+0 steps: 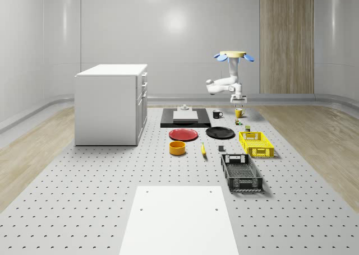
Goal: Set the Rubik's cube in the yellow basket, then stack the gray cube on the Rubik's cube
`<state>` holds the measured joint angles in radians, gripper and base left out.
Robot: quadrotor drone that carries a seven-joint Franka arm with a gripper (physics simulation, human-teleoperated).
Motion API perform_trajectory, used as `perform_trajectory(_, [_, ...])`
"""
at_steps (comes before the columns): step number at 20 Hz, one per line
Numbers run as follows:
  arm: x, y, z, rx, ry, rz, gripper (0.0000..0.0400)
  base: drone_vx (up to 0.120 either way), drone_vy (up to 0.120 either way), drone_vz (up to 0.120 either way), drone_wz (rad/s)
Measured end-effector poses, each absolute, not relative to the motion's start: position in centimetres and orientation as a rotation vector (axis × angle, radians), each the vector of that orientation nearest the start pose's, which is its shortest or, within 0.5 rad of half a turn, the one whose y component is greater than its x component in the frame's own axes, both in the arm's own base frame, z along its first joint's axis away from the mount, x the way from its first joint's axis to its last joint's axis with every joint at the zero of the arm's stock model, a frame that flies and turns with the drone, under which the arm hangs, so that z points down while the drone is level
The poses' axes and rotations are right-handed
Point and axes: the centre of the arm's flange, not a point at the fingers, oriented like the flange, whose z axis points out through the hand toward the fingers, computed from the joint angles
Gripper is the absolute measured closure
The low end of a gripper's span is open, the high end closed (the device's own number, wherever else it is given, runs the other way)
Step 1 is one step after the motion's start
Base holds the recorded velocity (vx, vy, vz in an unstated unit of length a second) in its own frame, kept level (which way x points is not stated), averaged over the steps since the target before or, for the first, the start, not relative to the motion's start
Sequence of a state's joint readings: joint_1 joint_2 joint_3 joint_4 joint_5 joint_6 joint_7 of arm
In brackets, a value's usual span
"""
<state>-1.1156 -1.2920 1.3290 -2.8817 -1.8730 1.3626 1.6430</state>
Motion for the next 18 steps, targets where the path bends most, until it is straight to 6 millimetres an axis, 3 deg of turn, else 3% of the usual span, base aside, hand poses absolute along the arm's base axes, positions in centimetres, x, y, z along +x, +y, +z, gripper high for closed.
perform_trajectory(7, [30.68,-0.01,49.07,0.001,-0.002,0.785,0.0000,0.006,0.000,-0.120,0.000])
perform_trajectory(10, [30.68,-0.01,49.07,0.001,-0.002,0.785,0.0000,0.120,0.000,-0.120,0.000])
perform_trajectory(12, [30.68,-0.01,49.07,0.001,-0.002,0.785,0.0000,0.000,-0.120,-0.120,0.000])
perform_trajectory(15, [30.68,-0.01,49.07,0.001,-0.002,0.785,0.0000,0.000,-0.120,-0.027,0.000])
perform_trajectory(18, [30.68,-0.01,49.07,0.001,-0.002,0.785,0.0000,0.053,0.000,0.000,0.000])
